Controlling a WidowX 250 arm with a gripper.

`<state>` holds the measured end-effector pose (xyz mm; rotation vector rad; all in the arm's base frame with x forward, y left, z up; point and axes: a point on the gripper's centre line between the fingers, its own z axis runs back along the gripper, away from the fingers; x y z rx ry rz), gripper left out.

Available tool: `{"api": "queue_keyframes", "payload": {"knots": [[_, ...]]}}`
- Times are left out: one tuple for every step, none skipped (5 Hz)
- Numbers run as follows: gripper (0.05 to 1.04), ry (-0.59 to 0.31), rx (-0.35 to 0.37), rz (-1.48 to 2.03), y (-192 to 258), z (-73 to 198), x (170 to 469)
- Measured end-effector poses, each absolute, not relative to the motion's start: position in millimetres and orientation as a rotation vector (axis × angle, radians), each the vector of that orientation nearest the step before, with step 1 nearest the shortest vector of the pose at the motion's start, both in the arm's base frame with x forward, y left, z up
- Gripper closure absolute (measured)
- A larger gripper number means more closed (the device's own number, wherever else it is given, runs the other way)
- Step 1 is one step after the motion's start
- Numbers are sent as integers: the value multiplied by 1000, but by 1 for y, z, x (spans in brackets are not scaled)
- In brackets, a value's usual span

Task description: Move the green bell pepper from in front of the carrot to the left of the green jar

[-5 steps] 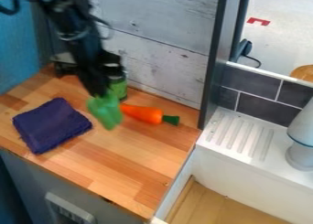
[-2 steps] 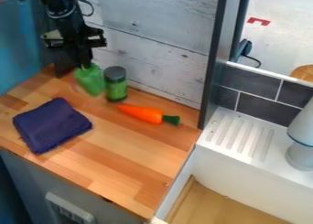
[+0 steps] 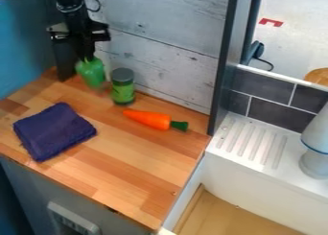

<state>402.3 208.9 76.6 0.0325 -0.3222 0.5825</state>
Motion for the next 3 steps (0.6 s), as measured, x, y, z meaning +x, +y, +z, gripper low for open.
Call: {"api": "queue_keyframes", "payload": {"knots": [[976, -328, 83, 616, 217, 60, 407], [975, -338, 99, 588, 212, 54, 424], [951, -349, 102, 578, 211, 53, 431]]}}
